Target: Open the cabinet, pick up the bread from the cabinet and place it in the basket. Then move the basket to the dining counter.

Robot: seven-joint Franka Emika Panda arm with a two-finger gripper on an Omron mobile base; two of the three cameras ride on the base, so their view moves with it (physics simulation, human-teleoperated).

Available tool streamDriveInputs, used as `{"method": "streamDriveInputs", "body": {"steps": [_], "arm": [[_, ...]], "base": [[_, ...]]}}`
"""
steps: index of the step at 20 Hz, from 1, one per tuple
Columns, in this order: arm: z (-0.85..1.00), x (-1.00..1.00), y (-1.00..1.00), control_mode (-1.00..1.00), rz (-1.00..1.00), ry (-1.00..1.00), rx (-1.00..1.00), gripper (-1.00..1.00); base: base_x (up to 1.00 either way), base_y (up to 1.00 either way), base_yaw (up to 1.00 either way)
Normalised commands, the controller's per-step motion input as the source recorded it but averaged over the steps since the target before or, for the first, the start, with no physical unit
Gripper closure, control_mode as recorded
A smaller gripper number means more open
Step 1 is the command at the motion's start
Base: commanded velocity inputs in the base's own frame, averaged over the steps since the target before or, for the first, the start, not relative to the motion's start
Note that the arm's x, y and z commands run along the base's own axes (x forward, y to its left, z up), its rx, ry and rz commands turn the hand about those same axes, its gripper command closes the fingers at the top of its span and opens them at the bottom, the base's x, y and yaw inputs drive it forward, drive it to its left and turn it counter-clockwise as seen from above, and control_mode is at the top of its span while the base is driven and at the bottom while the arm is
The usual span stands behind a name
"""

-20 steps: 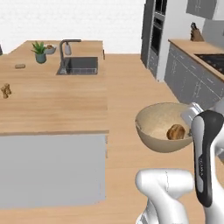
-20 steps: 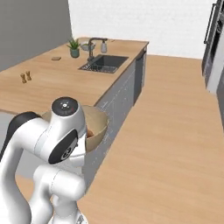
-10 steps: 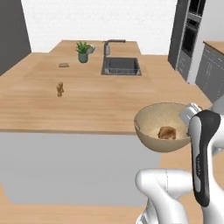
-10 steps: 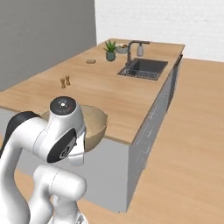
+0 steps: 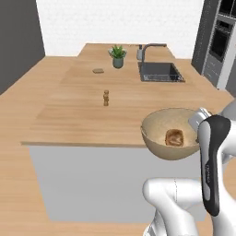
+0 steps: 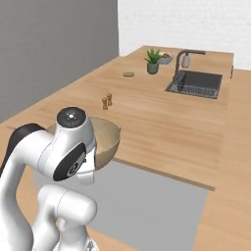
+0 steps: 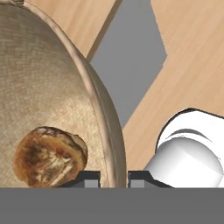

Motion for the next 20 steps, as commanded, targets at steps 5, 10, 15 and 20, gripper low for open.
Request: {"method": "streamDriveInputs", "body": {"steps": [5,10,15,20], "arm": [[0.00,0.00,0.00,1.00,0.00,0.00,0.00,1.00],[0.00,0.00,0.00,1.00,0.00,0.00,0.00,1.00],[0.00,0.00,0.00,1.00,0.00,0.00,0.00,1.00],[0.00,0.00,0.00,1.00,0.00,0.00,0.00,1.00]], "base": [[0.46,1.00,-0.02],[0.30,1.00,-0.02],[0.39,0.91,-0.06],[0.87,0.78,-0.08]]}}
